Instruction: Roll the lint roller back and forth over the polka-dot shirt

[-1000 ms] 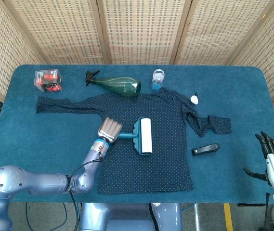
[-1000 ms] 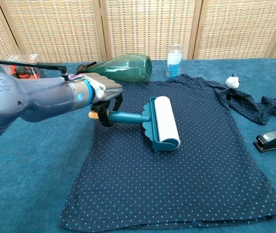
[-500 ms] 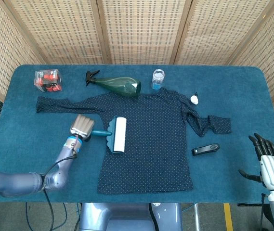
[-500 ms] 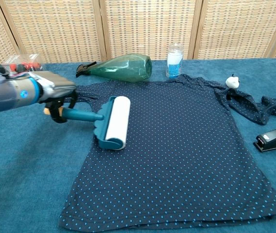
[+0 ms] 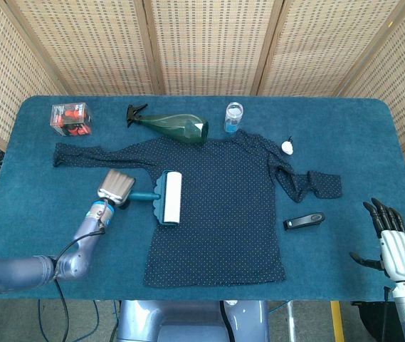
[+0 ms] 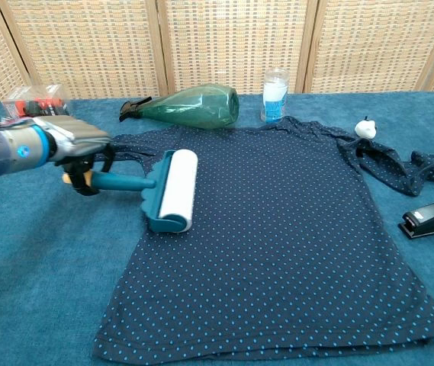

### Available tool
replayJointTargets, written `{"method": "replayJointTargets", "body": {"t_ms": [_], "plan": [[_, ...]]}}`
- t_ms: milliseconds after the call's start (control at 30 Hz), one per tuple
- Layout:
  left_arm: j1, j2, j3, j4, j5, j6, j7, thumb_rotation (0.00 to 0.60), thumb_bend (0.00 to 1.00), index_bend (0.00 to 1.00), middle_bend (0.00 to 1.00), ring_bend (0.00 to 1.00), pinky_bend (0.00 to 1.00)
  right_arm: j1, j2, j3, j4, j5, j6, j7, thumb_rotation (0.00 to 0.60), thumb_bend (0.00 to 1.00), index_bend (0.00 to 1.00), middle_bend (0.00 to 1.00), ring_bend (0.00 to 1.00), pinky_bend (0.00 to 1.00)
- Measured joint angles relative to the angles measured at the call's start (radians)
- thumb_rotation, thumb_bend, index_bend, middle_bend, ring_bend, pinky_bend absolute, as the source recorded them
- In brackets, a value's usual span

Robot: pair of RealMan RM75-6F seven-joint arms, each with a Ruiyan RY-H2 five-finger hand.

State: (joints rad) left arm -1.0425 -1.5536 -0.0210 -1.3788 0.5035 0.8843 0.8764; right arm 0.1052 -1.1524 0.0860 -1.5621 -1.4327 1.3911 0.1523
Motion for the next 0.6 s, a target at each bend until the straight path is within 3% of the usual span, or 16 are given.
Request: {"method": "replayJointTargets", "body": {"t_ms": [600], "plan": [[-0.152, -0.176, -0.095, -0.051, -0.181, 0.113, 0.18, 0.6, 0.6, 0.88, 0.85, 0.65, 0.62, 0.0, 0.005, -0.005, -0.004, -0.008, 0.002, 0.012, 0.6, 0.13, 0.0, 0.0, 0.0, 0.0]]}}
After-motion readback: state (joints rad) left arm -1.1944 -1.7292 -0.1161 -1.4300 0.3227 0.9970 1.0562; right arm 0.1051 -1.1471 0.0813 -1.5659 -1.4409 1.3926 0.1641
